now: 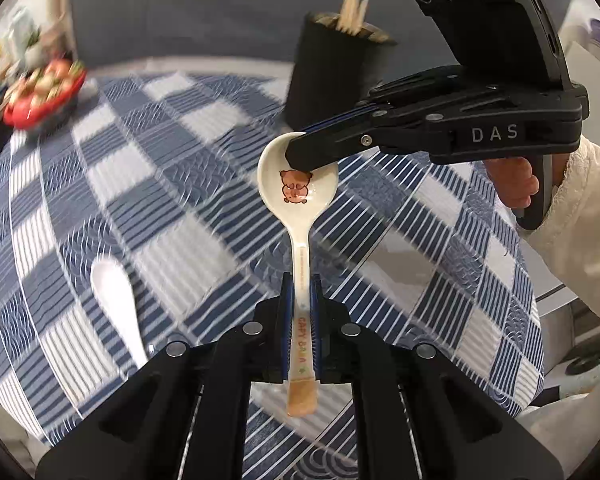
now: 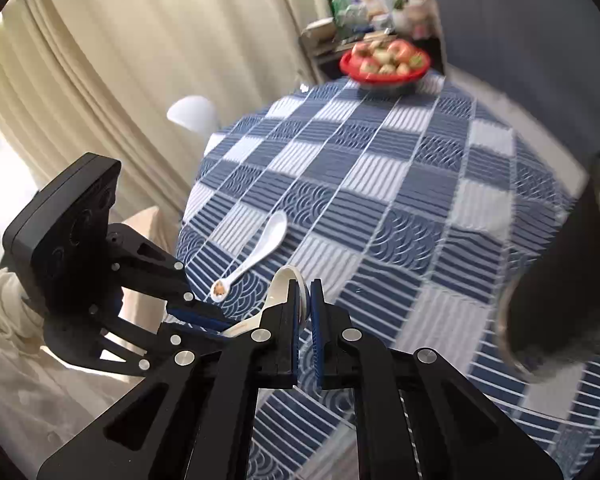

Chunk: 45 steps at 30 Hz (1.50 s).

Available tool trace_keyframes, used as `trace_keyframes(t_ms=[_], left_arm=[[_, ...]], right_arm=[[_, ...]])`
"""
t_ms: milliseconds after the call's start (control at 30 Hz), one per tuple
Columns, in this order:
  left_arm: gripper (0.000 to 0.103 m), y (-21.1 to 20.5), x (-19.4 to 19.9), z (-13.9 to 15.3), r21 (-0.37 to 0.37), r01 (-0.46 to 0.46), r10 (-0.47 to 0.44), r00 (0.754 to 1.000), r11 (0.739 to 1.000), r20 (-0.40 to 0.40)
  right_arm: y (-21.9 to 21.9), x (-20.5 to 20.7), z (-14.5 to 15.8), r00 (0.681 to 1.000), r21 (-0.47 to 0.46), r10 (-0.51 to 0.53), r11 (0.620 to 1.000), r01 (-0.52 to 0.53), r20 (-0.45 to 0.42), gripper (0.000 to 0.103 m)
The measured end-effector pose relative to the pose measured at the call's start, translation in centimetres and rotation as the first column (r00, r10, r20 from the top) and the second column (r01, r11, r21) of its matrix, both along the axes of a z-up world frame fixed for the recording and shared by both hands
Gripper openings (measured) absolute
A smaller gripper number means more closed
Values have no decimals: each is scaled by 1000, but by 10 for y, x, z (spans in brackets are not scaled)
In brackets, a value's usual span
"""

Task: Organize utensils
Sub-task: 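Lift the printed spoon with the left tool and carry it above the black cup, then lower the printed spoon into the black cup and open the left tool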

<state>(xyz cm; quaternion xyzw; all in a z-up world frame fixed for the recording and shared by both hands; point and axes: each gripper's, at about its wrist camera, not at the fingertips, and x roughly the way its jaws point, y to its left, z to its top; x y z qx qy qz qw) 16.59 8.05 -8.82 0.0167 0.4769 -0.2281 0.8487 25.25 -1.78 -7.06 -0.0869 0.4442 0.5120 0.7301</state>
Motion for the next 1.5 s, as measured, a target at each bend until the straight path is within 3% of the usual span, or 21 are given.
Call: trace_keyframes(t_ms=[500,933,1233,1500], left_arm=[[8,-74,36,81,53,156,-163,972,986,168],[9,-118,77,151,57,256,-260,911,965,319],[11,-130,119,168,45,335,-329,878,941,347],[12,-135,162,150,-3,399,-379,873,917,306]], right_arm=[[-93,-1,99,964,32,-158,987,154,212,6],[-141,6,184,876,35,-253,964,263,410,6],[-153,25,208,825,29,-330,934,357,459,7],[-152,51,196,809,-12,-374,905,425,453,8]])
